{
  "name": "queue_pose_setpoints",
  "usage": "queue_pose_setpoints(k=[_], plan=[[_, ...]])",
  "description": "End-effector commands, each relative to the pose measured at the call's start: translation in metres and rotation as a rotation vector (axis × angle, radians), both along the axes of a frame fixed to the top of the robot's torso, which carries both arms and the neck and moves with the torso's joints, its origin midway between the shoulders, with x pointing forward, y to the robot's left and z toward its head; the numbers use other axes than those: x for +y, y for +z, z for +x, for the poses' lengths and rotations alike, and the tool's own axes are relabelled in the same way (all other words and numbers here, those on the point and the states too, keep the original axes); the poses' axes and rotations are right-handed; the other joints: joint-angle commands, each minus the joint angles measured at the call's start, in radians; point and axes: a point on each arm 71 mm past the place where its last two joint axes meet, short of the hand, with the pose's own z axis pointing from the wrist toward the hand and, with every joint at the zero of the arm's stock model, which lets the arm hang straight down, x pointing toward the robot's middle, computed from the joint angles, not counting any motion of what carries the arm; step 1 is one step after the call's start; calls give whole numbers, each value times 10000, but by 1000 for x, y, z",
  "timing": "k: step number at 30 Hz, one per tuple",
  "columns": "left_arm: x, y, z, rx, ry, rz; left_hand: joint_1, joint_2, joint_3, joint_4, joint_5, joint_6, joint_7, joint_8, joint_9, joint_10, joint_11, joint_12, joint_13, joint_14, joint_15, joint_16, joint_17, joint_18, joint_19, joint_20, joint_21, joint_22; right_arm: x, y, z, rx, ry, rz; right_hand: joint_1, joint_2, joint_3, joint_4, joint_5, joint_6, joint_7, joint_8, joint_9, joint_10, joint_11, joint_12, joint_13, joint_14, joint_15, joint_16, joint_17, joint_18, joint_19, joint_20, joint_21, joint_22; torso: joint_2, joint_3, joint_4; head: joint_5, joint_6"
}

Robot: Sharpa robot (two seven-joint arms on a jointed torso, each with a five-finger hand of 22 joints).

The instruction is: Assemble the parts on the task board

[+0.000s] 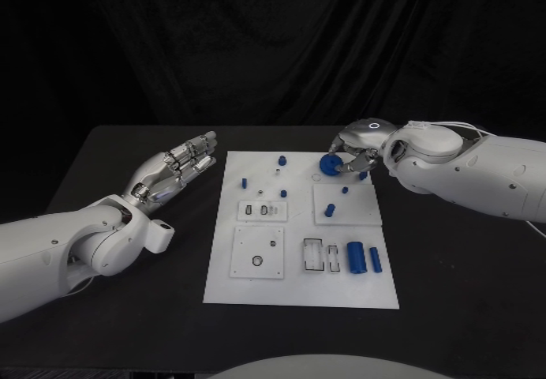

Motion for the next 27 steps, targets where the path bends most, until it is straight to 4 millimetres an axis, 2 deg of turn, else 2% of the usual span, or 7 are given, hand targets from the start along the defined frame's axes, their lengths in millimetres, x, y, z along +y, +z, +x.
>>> queue_pose_setpoints(k=[1,7,11,22,27], plan=[[0,10,-4,-1109,-340,-647,110,26,46,6,57,-65,19,21,-7,-61,23,-44,-4,4,49,36,17,176,17,78,58,16,10,15,-2,-499,343,239,-87,188,-5,5,85,434,-546,1203,2177,1040,-67,26,2635,1040,-42,29,2633,-172,900,-60,82,2540,11,-8,16,17,7],[0,10,-4,-1112,-326,-641,114,25,48,3,62,-66,16,20,-7,-61,23,-41,-4,5,55,37,17,177,18,86,59,17,31,27,-6,-627,824,323,-213,189,41,66,267,249,-529,1147,2261,1040,-57,26,2635,1040,-38,29,2633,-171,899,-58,79,2541,12,-20,6,23,15],[-1,10,-4,-1110,-341,-644,114,25,48,3,62,-66,16,20,-7,-61,23,-41,-4,5,55,37,17,177,18,86,59,17,46,29,-6,-605,1113,303,-254,186,48,89,292,226,-519,1137,2273,1040,-47,26,2635,1040,-35,29,2633,-171,900,-56,80,2542,20,1,13,22,15],[-5,9,-2,-1098,-415,-660,124,19,51,-5,77,-76,11,19,-7,-66,24,-44,-4,10,64,40,17,178,27,99,66,19,81,19,-2,-304,1568,105,-339,181,84,139,289,108,-480,1060,2276,1040,-22,26,2635,1040,-11,29,2633,-170,897,-42,74,2540,11,18,40,-20,3],[-6,9,-2,-1098,-435,-663,132,16,54,-11,88,-84,10,19,-8,-71,25,-49,-5,12,71,41,17,178,33,107,70,21,92,14,-1,-171,1646,23,-365,169,100,150,267,57,-465,1021,2271,1040,-14,26,2635,1040,1,29,2633,-172,902,-33,80,2544,8,13,20,-29,-24]])
